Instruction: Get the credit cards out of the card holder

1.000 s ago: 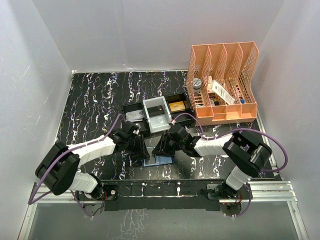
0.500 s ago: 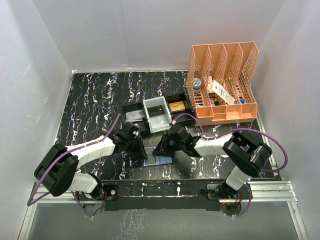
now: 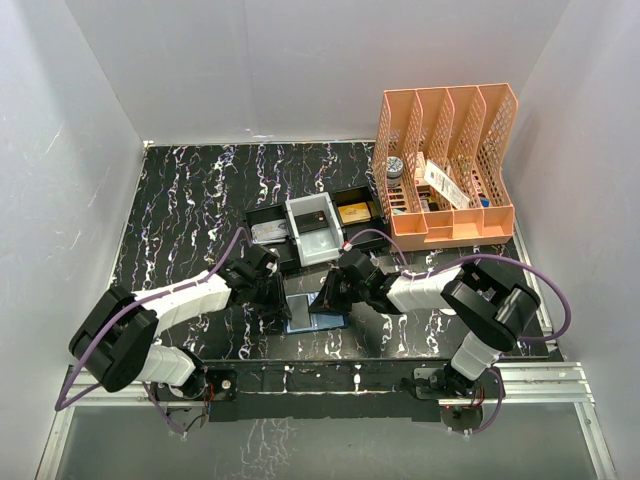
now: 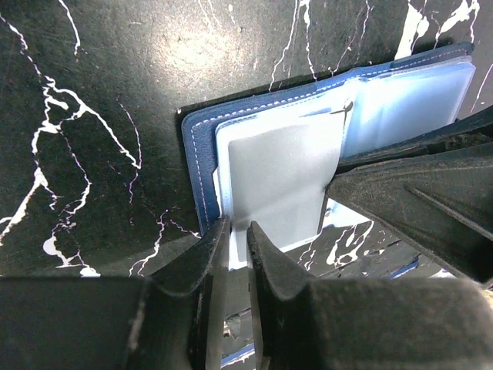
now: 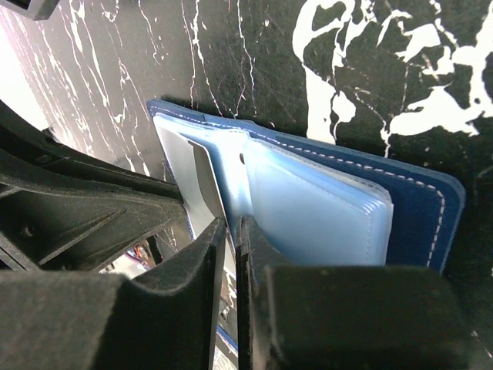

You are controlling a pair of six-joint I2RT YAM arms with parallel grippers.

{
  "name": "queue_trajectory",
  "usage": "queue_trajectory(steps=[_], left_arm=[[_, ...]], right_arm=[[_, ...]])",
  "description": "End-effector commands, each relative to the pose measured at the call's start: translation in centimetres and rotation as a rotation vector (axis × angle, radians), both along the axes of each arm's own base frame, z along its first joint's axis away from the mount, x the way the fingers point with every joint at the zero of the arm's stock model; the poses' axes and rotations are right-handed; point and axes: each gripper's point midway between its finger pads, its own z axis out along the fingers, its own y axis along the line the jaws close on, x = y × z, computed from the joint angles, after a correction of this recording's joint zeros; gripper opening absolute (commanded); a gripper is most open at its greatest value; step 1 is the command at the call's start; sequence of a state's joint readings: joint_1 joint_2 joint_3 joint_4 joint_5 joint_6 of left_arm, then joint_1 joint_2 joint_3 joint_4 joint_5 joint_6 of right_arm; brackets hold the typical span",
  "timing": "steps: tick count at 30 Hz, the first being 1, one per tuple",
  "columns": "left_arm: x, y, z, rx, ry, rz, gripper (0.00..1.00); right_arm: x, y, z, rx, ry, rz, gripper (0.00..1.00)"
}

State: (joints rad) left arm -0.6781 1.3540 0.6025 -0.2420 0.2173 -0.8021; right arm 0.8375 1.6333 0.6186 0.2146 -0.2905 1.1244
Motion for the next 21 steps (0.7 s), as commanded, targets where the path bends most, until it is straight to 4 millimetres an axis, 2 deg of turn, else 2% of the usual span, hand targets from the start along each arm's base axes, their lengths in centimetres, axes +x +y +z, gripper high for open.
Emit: queue_trajectory(steps=[1, 4, 11, 18, 21], left_arm=[[-0.57, 0.53, -0.50, 0.037, 0.014, -0.018, 0.13], [-0.74, 0.73, -1.05, 0.055, 0.031, -0.016, 0.12], [-0.78, 0.53, -1.17, 0.054, 0.036, -0.027, 0.11], [-0.80, 0.72, -1.35, 0.075, 0.039, -0.031, 0.10], [-0.87, 1.00, -1.48, 0.086, 0.040, -0.026, 0.09]], right_arm=[[0.39, 1.07, 0.93, 0.050, -0.030, 0.021, 0.08], [0.29, 1.29, 1.14, 0.060, -0.031, 0.035, 0.07], [0.33, 1.94, 1.50, 0.069, -0.044, 0.081, 0.12], [0.28, 1.89, 1.55, 0.065, -0.052, 0.088, 0.01], [0.34, 1.60, 1.73, 0.057, -0.061, 0.084, 0.00]])
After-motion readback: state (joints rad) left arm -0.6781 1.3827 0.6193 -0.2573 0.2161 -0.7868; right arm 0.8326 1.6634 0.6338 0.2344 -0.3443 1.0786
